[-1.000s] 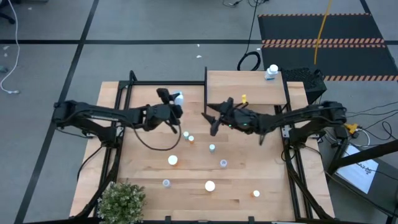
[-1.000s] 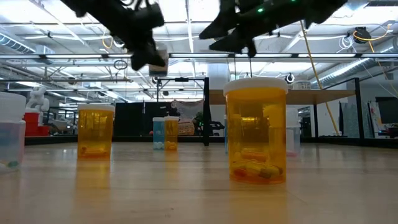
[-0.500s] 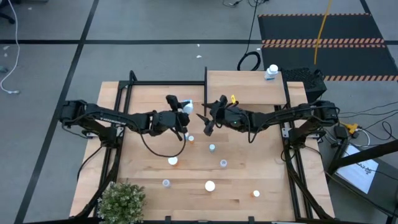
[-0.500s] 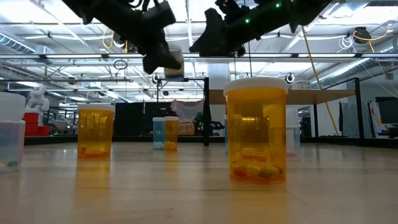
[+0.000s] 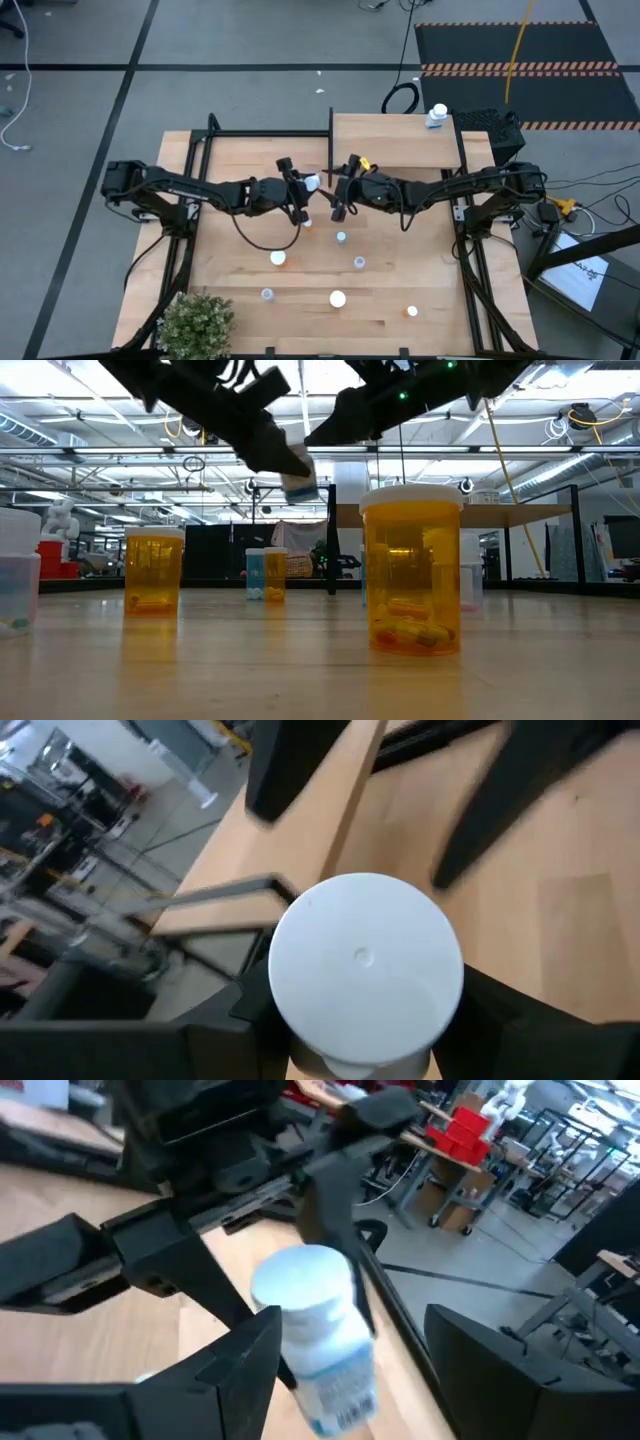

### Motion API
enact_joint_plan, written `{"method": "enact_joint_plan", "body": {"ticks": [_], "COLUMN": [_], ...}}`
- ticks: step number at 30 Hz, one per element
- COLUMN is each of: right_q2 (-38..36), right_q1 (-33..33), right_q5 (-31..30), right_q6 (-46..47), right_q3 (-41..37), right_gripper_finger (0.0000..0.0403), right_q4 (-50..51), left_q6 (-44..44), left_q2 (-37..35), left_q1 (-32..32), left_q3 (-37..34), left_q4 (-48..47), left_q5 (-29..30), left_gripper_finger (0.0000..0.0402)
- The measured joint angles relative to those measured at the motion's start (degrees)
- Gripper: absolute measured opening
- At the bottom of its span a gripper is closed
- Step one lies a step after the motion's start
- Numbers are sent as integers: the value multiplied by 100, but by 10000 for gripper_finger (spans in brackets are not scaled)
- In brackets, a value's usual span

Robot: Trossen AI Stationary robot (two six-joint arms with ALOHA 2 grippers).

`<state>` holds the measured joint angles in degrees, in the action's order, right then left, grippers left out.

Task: Pick and place medicine bottles onto shelf by color
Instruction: Put the white pill bottle on the shelf aligned with the other white pill bottle

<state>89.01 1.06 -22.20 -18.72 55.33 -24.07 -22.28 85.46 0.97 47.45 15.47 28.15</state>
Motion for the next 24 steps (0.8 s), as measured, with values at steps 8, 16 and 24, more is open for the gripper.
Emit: {"method": "enact_joint_plan", "body": {"ticks": [8, 16, 24], "right_q2": [2, 2, 0], "right_q1": [39, 209, 291], "right_q5": [957, 1071, 1467], "right_q6": [94, 166, 255], "right_q3": [0, 0, -2], "right_gripper_finger": [273, 268, 262], "right_q4": [514, 695, 930], "left_q6": [-146, -158, -157], "left_q2": [542, 720, 725], "left_q1": [-1, 28, 28], "left_q3": [1, 1, -1], "left_q4": [417, 833, 856], "left_q5": [-133, -792, -910], "left_gripper_finger": [179, 179, 179]}}
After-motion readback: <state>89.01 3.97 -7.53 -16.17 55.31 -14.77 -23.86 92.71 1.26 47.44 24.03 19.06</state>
